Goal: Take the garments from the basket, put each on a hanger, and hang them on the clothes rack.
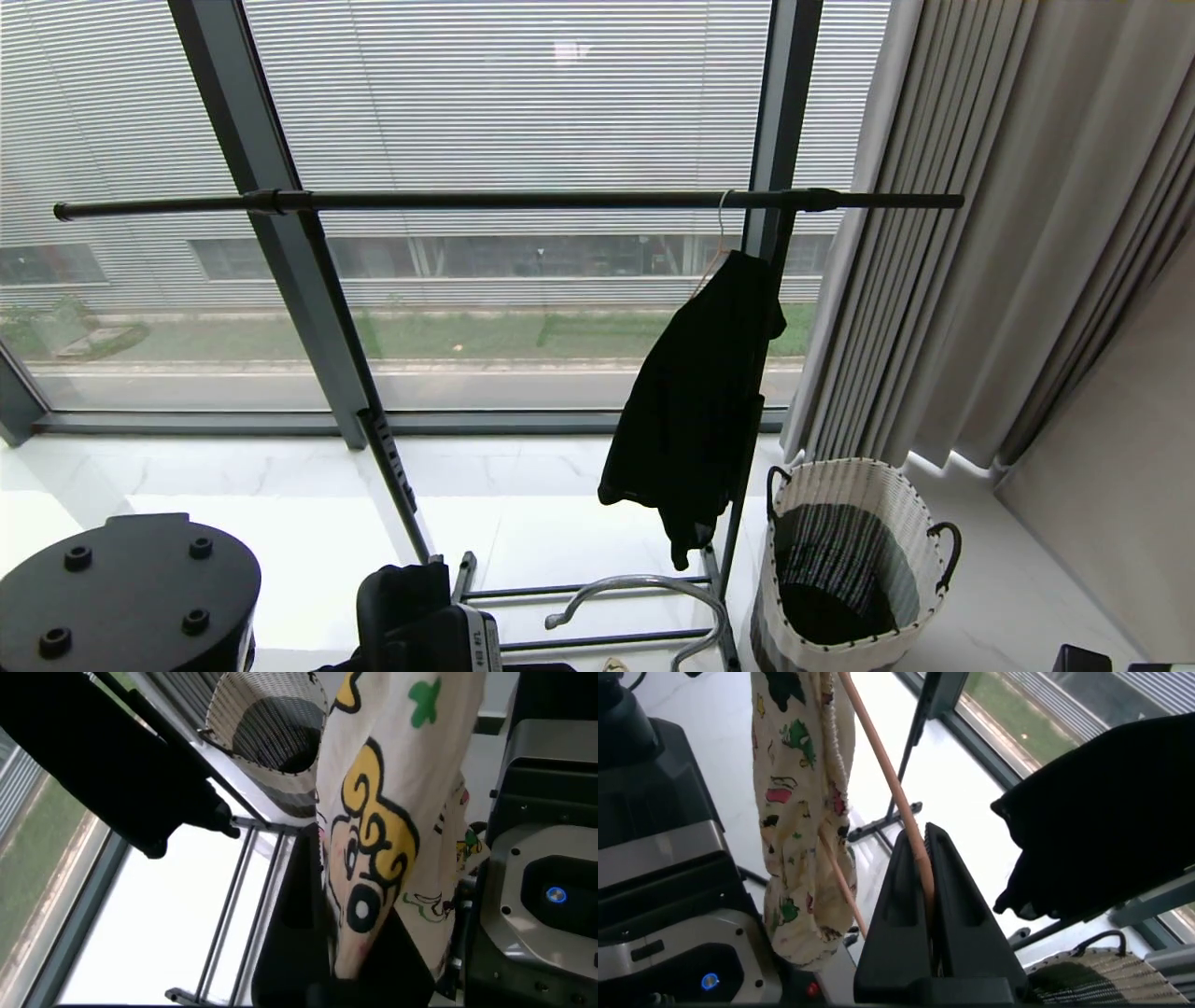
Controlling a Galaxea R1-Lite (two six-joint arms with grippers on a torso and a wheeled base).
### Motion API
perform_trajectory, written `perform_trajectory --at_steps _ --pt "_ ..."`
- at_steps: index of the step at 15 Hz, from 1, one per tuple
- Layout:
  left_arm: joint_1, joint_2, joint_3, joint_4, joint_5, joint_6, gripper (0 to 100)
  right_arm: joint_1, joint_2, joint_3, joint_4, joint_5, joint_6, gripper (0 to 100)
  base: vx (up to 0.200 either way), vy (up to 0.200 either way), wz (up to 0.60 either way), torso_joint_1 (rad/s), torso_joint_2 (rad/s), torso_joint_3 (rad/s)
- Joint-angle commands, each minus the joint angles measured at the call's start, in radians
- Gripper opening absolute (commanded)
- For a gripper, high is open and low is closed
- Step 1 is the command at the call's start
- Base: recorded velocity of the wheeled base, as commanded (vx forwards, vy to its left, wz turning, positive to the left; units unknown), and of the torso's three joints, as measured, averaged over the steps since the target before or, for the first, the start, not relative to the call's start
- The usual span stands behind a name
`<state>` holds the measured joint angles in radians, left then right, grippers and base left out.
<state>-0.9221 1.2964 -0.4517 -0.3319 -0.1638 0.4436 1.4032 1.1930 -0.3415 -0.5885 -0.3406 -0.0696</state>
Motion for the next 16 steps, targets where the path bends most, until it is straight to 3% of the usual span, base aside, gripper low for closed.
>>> perform_trajectory --at_steps 1,2,3,7,8,13,14,16 --pt "0.0 -0.002 -0.001 -0.002 0.0 0.0 0 0.003 0.008 0.001 0.003 -0.001 -0.004 0 0.0 0.0 0.0 0.0 0.0 0.0" --pt "0.0 -0.002 -0.001 -0.002 0.0 -0.002 0 0.003 0.008 0.002 0.004 -0.001 -0.009 0 0.0 0.0 0.0 0.0 0.0 0.0" --pt "0.0 -0.002 -0.001 -0.002 0.0 -0.002 0 0.002 0.008 0.001 0.018 -0.003 -0.012 100 0.0 0.0 0.0 0.0 0.0 0.0" --pt "0.008 -0.003 0.018 -0.004 0.004 -0.002 0 -0.007 -0.012 0.004 0.036 -0.038 -0.015 100 0.0 0.0 0.0 0.0 0.0 0.0" --pt "0.028 -0.008 0.031 -0.004 0.01 -0.002 0 -0.015 -0.023 0.009 0.038 -0.066 -0.018 100 0.0 0.0 0.0 0.0 0.0 0.0" --pt "0.184 -0.032 0.022 -0.047 0.02 -0.002 0 -0.018 -0.062 0.013 0.131 -0.061 -0.015 100 0.0 0.0 0.0 0.0 0.0 0.0" --pt "0.204 -0.039 0.005 -0.075 0.018 -0.002 0 -0.018 -0.05 0.013 0.131 -0.06 -0.004 100 0.0 0.0 0.0 0.0 0.0 0.0" --pt "0.218 -0.063 -0.022 -0.087 0.017 -0.002 0 -0.018 -0.006 0.002 0.125 -0.057 0.111 100 0.0 0.0 0.0 0.0 0.0 0.0"
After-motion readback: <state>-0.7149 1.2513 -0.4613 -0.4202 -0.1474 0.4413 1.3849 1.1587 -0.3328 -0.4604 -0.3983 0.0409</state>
